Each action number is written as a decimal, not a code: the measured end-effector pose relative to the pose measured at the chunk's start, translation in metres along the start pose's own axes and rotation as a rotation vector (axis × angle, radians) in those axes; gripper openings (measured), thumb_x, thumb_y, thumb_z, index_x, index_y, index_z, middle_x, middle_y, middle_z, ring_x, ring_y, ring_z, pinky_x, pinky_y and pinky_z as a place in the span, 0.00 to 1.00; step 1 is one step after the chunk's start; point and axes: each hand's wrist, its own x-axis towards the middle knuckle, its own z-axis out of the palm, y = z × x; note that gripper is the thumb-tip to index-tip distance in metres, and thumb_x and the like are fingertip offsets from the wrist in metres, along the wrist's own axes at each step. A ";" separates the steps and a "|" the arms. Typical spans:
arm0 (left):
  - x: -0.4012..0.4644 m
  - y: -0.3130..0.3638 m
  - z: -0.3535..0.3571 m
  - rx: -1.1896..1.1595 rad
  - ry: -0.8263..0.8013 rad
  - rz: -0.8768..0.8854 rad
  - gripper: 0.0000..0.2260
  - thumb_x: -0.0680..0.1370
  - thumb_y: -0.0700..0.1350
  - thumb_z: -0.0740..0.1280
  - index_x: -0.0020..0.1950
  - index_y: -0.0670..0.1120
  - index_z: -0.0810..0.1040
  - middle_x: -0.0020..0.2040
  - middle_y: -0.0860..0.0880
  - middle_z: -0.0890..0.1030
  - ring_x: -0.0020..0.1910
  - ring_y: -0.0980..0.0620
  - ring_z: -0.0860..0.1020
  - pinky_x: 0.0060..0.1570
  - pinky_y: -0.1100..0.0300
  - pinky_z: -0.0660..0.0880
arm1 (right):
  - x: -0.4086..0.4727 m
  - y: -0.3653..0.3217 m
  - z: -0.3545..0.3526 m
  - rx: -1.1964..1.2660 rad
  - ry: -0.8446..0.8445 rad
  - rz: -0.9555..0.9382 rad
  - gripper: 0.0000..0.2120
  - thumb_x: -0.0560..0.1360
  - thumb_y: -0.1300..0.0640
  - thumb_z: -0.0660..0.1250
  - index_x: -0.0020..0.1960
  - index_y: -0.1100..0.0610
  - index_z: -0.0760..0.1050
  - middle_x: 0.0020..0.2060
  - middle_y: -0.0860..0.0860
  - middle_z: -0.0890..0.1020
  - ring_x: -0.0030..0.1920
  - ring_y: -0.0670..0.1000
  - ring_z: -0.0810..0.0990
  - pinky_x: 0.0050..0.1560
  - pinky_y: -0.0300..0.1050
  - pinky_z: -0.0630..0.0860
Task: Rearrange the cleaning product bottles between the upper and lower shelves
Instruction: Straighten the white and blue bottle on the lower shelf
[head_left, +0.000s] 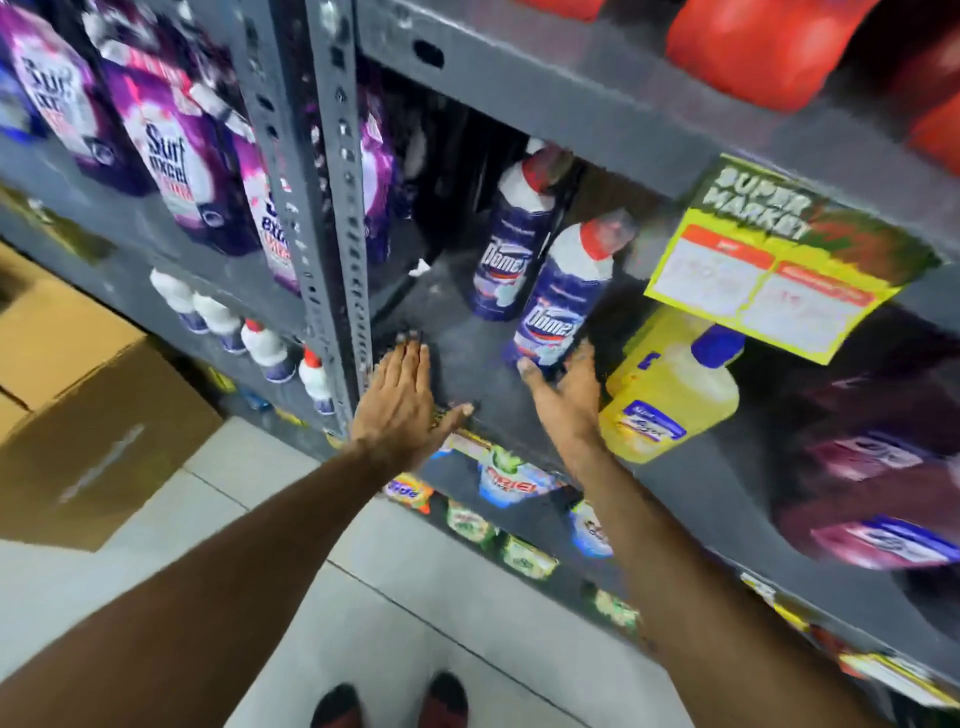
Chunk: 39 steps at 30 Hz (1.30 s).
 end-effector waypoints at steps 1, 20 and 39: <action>-0.001 0.000 0.002 0.021 -0.003 -0.013 0.46 0.83 0.71 0.51 0.84 0.34 0.48 0.86 0.35 0.50 0.86 0.37 0.51 0.84 0.45 0.47 | 0.005 0.004 0.000 -0.026 -0.004 -0.007 0.30 0.75 0.59 0.78 0.72 0.61 0.71 0.64 0.60 0.84 0.64 0.61 0.84 0.68 0.65 0.77; -0.001 -0.003 0.006 0.069 0.013 -0.003 0.48 0.81 0.74 0.37 0.85 0.36 0.43 0.87 0.36 0.47 0.87 0.41 0.45 0.85 0.45 0.44 | 0.002 -0.007 0.074 0.096 -0.157 -0.140 0.20 0.69 0.48 0.81 0.56 0.36 0.78 0.52 0.39 0.89 0.54 0.45 0.89 0.60 0.59 0.85; -0.005 -0.002 0.000 0.111 0.015 0.024 0.47 0.81 0.73 0.36 0.84 0.35 0.41 0.86 0.34 0.46 0.86 0.39 0.44 0.80 0.48 0.33 | -0.008 -0.008 0.078 0.021 -0.023 -0.112 0.25 0.72 0.51 0.82 0.65 0.52 0.79 0.56 0.45 0.89 0.53 0.43 0.89 0.58 0.51 0.86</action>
